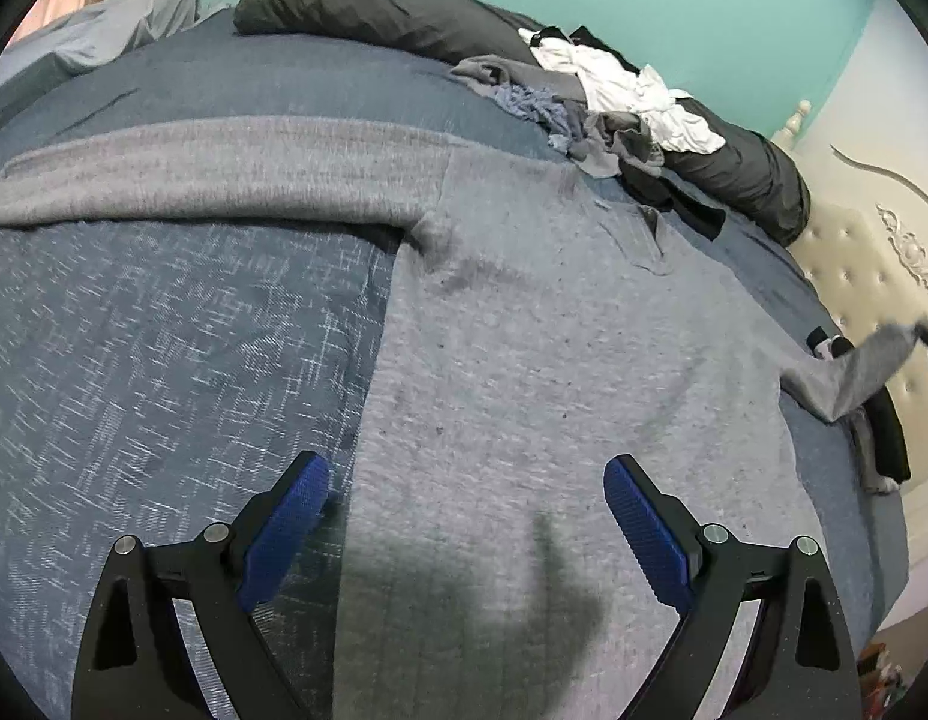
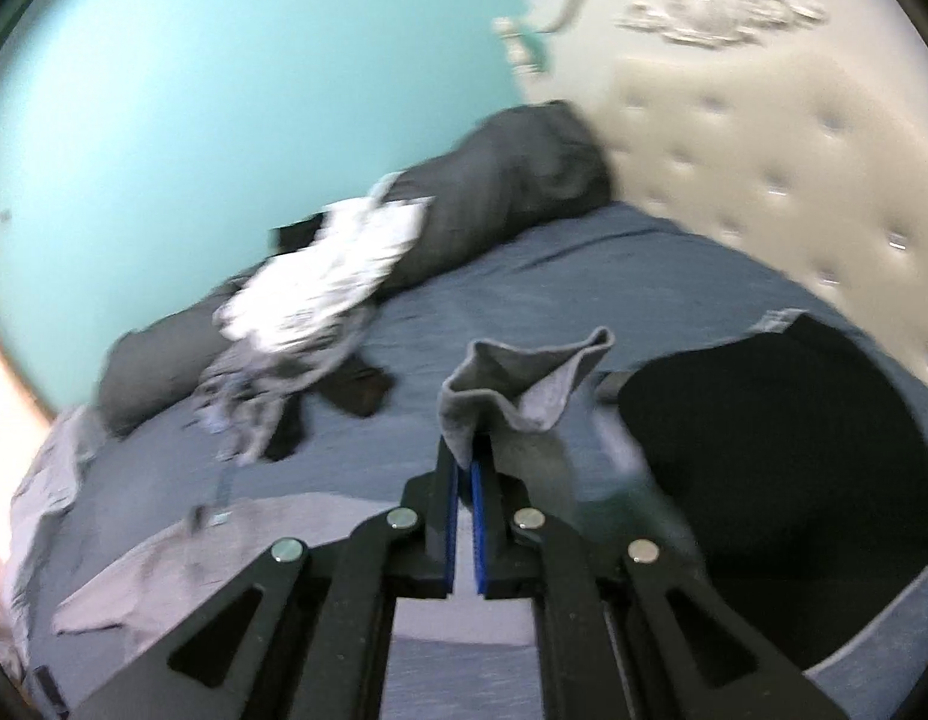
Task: Fold clothes
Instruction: 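Carry the sleeve across the sweatshirt body with the right tool and release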
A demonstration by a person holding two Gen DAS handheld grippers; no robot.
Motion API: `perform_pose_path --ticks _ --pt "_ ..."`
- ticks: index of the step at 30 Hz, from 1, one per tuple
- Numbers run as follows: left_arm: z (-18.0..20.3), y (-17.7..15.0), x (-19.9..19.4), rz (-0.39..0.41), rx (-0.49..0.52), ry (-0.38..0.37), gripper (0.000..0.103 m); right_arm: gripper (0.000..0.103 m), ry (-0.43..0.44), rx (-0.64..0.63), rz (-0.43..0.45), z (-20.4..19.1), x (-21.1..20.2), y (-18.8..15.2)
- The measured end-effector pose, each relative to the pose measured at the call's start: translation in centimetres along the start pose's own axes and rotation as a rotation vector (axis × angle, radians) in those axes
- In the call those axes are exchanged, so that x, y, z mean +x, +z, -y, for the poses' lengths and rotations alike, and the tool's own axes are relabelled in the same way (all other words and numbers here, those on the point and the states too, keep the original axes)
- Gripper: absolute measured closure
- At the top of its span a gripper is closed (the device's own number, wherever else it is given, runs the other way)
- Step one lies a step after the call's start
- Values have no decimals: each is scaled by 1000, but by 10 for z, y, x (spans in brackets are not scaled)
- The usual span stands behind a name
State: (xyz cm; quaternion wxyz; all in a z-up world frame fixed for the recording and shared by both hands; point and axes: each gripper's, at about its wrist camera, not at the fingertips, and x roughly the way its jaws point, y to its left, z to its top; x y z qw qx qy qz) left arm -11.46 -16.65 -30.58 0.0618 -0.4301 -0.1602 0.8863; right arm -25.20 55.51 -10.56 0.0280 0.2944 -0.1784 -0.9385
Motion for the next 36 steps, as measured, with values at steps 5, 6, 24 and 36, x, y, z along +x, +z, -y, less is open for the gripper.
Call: perform_pose_path --ticks 5,6,24,36 --pt "-5 -4 -9 8 3 -10 7 100 133 -55 -30 -81 5 -9" --pt "-6 -5 -11 10 4 -13 7 100 160 -67 -40 -100 6 -13" --pt "-34 -8 -46 67 -29 -52 7 100 510 -319 -278 -382 23 -136" --pt "-55 -5 -47 73 -79 -56 6 100 539 -351 -479 -416 66 -273"
